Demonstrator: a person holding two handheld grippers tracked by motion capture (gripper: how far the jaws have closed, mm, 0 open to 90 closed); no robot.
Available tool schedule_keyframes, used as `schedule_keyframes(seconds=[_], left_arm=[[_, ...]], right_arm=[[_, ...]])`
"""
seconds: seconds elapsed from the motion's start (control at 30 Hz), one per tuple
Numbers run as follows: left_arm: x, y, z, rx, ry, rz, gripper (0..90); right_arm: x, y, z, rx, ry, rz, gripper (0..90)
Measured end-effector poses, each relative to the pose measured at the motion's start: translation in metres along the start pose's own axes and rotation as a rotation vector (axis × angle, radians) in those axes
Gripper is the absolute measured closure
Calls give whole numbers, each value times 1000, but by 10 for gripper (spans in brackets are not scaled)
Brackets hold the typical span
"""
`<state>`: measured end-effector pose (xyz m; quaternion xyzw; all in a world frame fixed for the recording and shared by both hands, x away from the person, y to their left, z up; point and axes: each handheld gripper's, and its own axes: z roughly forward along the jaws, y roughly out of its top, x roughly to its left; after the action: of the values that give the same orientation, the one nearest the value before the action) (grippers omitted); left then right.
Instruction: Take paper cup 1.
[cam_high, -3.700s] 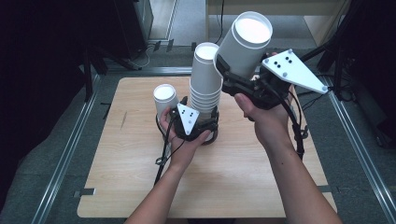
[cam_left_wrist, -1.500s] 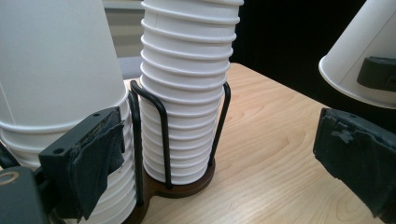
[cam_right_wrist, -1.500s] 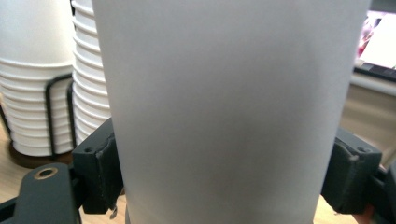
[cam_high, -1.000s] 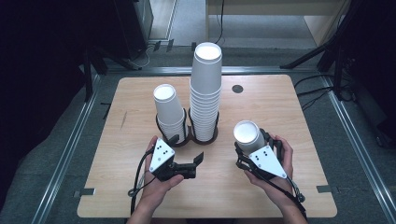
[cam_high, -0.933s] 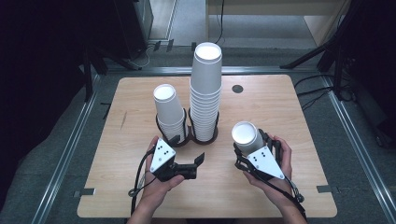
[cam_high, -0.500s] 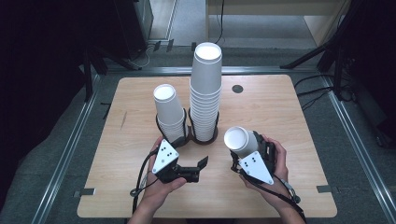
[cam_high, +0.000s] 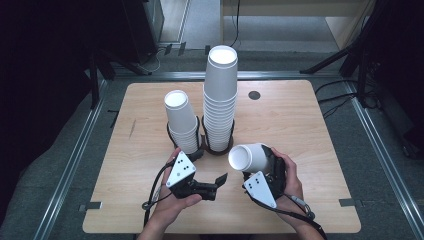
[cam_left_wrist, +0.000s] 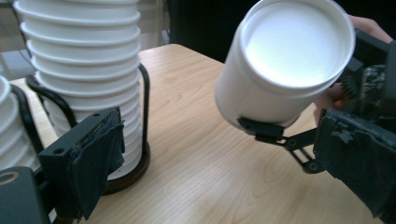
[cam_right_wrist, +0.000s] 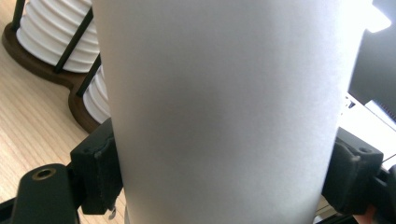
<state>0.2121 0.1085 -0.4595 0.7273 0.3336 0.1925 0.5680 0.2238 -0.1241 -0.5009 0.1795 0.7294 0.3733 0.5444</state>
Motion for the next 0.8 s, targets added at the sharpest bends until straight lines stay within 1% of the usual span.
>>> schedule_keyframes(seconds=[0.07,0.17,0.3,0.37,0.4,0.43,0.53,0.57,0.63,0.67,0.73,0.8], left_arm=[[-1,0,0,7,-13,2,21],[-3,0,1,16,-27,11,21],[-5,0,3,29,-39,21,21],[-6,-1,4,34,-46,22,21],[-7,-1,4,35,-50,22,21],[-7,-1,4,37,-53,22,21],[-9,-1,5,43,-59,24,21],[-9,-1,6,45,-63,25,21],[-9,-2,6,50,-63,28,21],[-10,-2,7,53,-66,28,21],[-11,-3,7,56,-72,28,21],[-11,-3,8,59,-74,33,21]], right_arm=[[4,0,0,-5,-3,-43,158],[6,0,0,-7,-5,-56,158],[10,-1,0,-18,-17,-111,158],[11,-1,0,-17,-16,-124,157],[13,-2,0,-18,-14,-146,157],[13,-2,0,-18,-14,-146,157],[16,-2,0,-27,-16,-170,157],[17,-2,-1,-34,-10,-183,157],[18,-2,-1,-35,-12,-183,157],[20,-2,-1,-41,-9,-204,157],[21,-2,-1,-44,-11,-212,156],[23,-2,-1,-49,-7,-239,157]])
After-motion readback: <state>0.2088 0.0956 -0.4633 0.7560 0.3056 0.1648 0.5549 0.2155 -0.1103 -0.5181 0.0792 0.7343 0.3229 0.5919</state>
